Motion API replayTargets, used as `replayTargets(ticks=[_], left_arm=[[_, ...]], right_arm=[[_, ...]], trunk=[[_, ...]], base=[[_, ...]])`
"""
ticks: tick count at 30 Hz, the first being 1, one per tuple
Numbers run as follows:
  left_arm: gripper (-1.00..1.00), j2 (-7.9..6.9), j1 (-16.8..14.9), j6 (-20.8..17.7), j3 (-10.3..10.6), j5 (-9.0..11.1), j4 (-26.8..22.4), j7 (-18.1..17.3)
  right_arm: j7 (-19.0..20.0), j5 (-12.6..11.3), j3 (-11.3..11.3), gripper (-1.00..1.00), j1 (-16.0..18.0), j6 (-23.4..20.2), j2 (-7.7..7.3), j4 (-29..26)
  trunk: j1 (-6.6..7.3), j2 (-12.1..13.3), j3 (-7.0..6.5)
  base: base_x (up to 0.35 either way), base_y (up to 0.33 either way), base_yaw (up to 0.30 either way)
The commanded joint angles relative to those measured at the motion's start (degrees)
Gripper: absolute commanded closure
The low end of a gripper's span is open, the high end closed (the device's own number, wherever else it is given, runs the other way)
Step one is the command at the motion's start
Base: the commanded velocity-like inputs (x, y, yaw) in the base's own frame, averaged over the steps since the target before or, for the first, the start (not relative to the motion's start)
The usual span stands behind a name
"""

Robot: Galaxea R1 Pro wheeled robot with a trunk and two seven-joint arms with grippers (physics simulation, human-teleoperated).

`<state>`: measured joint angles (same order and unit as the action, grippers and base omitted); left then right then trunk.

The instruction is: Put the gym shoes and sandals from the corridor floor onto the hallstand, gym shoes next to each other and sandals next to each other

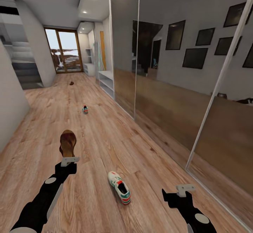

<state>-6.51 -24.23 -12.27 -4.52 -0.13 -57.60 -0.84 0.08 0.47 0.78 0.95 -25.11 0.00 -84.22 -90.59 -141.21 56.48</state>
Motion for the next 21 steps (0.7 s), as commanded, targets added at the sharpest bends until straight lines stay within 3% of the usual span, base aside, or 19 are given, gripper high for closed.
replayTargets(ticks=[1,10,21], left_arm=[[1.00,0.01,-0.02,-0.39,-0.05,-0.22,-0.13,-0.13],[1.00,0.01,-0.01,-0.39,-0.05,-0.22,-0.10,-0.13],[1.00,0.04,-0.02,-0.39,-0.04,-0.22,-0.08,-0.13]], right_arm=[[0.01,0.04,0.01,-1.00,0.02,-0.29,0.00,-0.06],[0.01,0.02,0.01,-1.00,0.02,-0.29,0.00,-0.06],[0.01,0.05,0.01,-1.00,0.02,-0.29,0.00,-0.06]], trunk=[[0.01,-0.02,0.04],[0.01,-0.02,-0.14],[0.01,-0.02,-0.36]], base=[[0.000,-0.248,0.291],[0.000,-0.206,0.291],[0.000,-0.029,0.291]])
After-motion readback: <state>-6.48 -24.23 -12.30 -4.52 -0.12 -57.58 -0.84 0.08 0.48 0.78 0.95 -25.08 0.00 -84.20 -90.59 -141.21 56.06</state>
